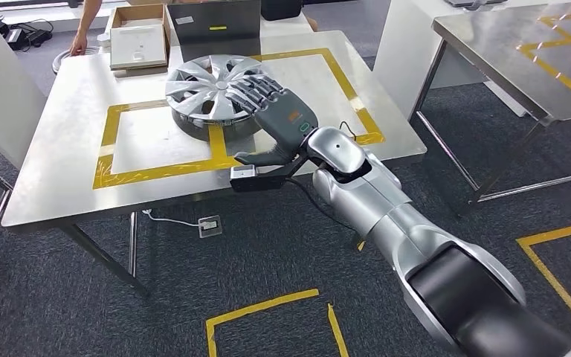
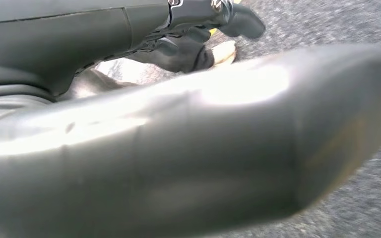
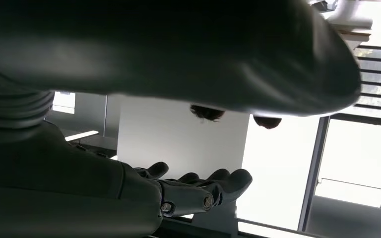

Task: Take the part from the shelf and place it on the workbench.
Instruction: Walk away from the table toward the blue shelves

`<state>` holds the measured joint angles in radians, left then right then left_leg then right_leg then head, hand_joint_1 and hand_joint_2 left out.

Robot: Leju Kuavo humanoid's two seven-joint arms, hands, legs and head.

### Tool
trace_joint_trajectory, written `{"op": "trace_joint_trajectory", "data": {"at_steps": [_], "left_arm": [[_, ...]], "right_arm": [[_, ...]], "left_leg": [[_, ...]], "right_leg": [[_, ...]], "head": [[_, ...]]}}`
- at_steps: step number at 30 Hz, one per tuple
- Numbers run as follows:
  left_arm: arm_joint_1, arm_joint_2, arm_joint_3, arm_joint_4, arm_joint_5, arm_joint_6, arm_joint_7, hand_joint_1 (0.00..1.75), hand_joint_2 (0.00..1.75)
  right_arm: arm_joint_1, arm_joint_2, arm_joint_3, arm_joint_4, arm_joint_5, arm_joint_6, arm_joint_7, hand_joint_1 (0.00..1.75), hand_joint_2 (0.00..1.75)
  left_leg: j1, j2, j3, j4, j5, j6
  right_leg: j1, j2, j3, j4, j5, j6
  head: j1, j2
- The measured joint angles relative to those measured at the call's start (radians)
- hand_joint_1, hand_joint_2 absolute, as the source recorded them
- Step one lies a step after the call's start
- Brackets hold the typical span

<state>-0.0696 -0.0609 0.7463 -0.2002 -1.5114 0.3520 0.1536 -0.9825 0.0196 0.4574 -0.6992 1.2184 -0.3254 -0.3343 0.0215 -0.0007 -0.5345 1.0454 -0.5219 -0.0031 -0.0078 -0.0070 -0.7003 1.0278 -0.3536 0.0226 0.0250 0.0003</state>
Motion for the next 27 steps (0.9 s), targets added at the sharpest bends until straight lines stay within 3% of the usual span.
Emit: {"op": "trace_joint_trajectory", "data": {"at_steps": [2, 4, 5, 6, 7, 8, 10, 12, 15, 17, 19, 20, 21, 22, 23, 25, 27], "left_arm": [[0.0, 0.005, -0.002, 0.0, 0.0, -0.002, 0.0, 0.0, 0.0], [0.001, 0.011, -0.003, -0.001, 0.0, 0.001, -0.002, 0.0, 0.0], [0.001, 0.014, -0.003, -0.002, 0.0, 0.004, -0.003, 0.0, 0.0], [0.002, 0.016, -0.003, -0.002, 0.0, 0.007, -0.004, 0.0, 0.0], [0.002, 0.017, -0.002, -0.003, 0.0, 0.009, -0.004, 0.0, 0.0], [0.002, 0.018, -0.002, -0.003, 0.0, 0.009, -0.003, 0.0, 0.0], [0.003, 0.015, -0.003, -0.003, 0.0, 0.006, -0.001, 0.0, 0.0], [0.003, 0.012, -0.003, -0.003, 0.0, 0.003, 0.0, 0.0, 0.0], [0.005, 0.011, -0.004, -0.003, 0.0, 0.003, 0.0, 0.0, 0.0], [0.007, 0.011, -0.005, -0.002, 0.0, 0.003, 0.002, 0.0, 0.0], [0.008, 0.013, -0.006, -0.002, 0.0, 0.003, 0.004, 0.0, 0.0], [0.009, 0.014, -0.006, -0.002, 0.0, 0.002, 0.006, 0.0, 0.0], [0.009, 0.015, -0.006, -0.002, 0.0, 0.001, 0.009, 0.0, 0.0], [0.01, 0.016, -0.006, -0.002, 0.0, -0.002, 0.011, 0.0, 0.0], [0.01, 0.017, -0.006, -0.002, 0.0, -0.004, 0.014, 0.0, 0.0], [0.009, 0.017, -0.007, -0.002, 0.0, -0.008, 0.018, 0.0, 0.0], [0.008, 0.017, -0.01, -0.003, 0.0, -0.01, 0.021, 0.0, 0.0]], "right_arm": [[0.0, 0.0, 0.0, 0.002, 0.001, 0.005, 0.002, 0.0, 0.0], [0.002, 0.0, 0.0, 0.004, 0.002, 0.02, 0.006, 0.0, 0.0], [0.005, 0.0, 0.0, 0.006, 0.003, 0.03, 0.009, 0.0, 0.0], [0.01, 0.0, 0.0, 0.009, 0.004, 0.039, 0.011, 0.0, 0.0], [0.013, -0.001, 0.0, 0.012, 0.004, 0.045, 0.013, 0.0, 0.0], [0.016, -0.001, 0.0, 0.014, 0.003, 0.047, 0.014, 0.0, 0.0], [0.014, 0.0, 0.0, 0.016, 0.0, 0.046, 0.012, 0.0, 0.0], [0.01, 0.001, 0.0, 0.02, -0.001, 0.046, 0.009, 0.0, 0.0], [0.009, 0.001, 0.0, 0.031, -0.001, 0.049, 0.003, 0.0, 0.0], [0.009, 0.001, 0.0, 0.039, -0.001, 0.056, 0.001, 0.0, 0.0], [0.011, 0.001, 0.0, 0.046, 0.002, 0.067, -0.001, 0.0, 0.0], [0.015, 0.001, 0.0, 0.049, 0.004, 0.071, -0.001, 0.0, 0.0], [0.02, 0.001, 0.0, 0.053, 0.006, 0.074, -0.001, 0.0, 0.0], [0.025, 0.001, 0.0, 0.056, 0.007, 0.076, 0.0, 0.0, 0.0], [0.028, 0.001, 0.001, 0.059, 0.009, 0.076, 0.001, 0.0, 0.0], [0.03, 0.0, 0.001, 0.063, 0.012, 0.073, 0.004, 0.0, 0.0], [0.03, -0.002, 0.001, 0.065, 0.014, 0.072, 0.005, 0.0, 0.0]], "left_leg": [[0.0, 0.004, -0.022, 0.0, 0.023, 0.015], [-0.002, 0.004, -0.052, 0.001, 0.048, 0.021], [-0.004, 0.004, -0.067, 0.001, 0.06, 0.023], [-0.007, 0.004, -0.082, 0.002, 0.071, 0.023], [-0.009, 0.004, -0.096, 0.002, 0.082, 0.023], [-0.011, 0.004, -0.108, 0.002, 0.091, 0.023], [-0.014, 0.005, -0.124, 0.002, 0.109, 0.018], [-0.013, 0.007, -0.128, -0.001, 0.124, 0.008], [-0.01, 0.008, -0.135, -0.007, 0.133, -0.01], [-0.011, 0.005, -0.157, 0.046, 0.076, -0.02], [-0.008, 0.003, -0.19, 0.165, -0.013, -0.029], [-0.007, 0.003, -0.2, 0.219, -0.037, -0.034], [-0.005, 0.003, -0.197, 0.249, -0.038, -0.039], [-0.003, 0.005, -0.179, 0.245, -0.021, -0.043], [0.001, 0.01, -0.143, 0.206, 0.005, -0.048], [0.001, 0.037, -0.056, 0.078, 0.025, -0.055], [-0.004, 0.054, -0.016, 0.005, 0.014, -0.043]], "right_leg": [[-0.003, 0.001, -0.033, 0.07, -0.08, 0.008], [-0.003, 0.002, -0.075, 0.203, -0.172, 0.011], [-0.002, 0.002, -0.084, 0.259, -0.19, 0.01], [-0.001, 0.002, -0.077, 0.288, -0.186, 0.007], [0.002, 0.003, -0.051, 0.281, -0.168, 0.001], [0.006, 0.004, -0.007, 0.236, -0.145, -0.007], [0.016, 0.003, 0.099, 0.096, -0.138, -0.03], [0.026, 0.0, 0.151, 0.011, -0.151, -0.041], [0.023, -0.002, 0.146, -0.015, -0.125, -0.049], [0.015, -0.005, 0.133, -0.028, -0.099, -0.057], [0.013, -0.009, 0.111, -0.029, -0.08, -0.06], [0.012, -0.012, 0.099, -0.028, -0.071, -0.058], [0.01, -0.017, 0.087, -0.027, -0.062, -0.056], [0.008, -0.023, 0.075, -0.025, -0.055, -0.053], [0.005, -0.029, 0.063, -0.021, -0.048, -0.048], [0.003, -0.043, 0.044, -0.01, -0.038, -0.037], [0.007, -0.058, 0.035, -0.003, -0.028, -0.026]], "head": [[0.001, 0.0], [0.002, 0.0], [0.002, 0.0], [0.002, 0.0], [0.002, 0.0], [0.002, 0.0], [0.001, 0.0], [0.003, 0.0], [0.006, 0.0], [0.004, 0.0], [0.003, 0.0], [0.003, 0.0], [0.003, 0.0], [0.003, 0.0], [0.003, 0.0], [0.001, 0.0], [0.001, 0.0]]}}
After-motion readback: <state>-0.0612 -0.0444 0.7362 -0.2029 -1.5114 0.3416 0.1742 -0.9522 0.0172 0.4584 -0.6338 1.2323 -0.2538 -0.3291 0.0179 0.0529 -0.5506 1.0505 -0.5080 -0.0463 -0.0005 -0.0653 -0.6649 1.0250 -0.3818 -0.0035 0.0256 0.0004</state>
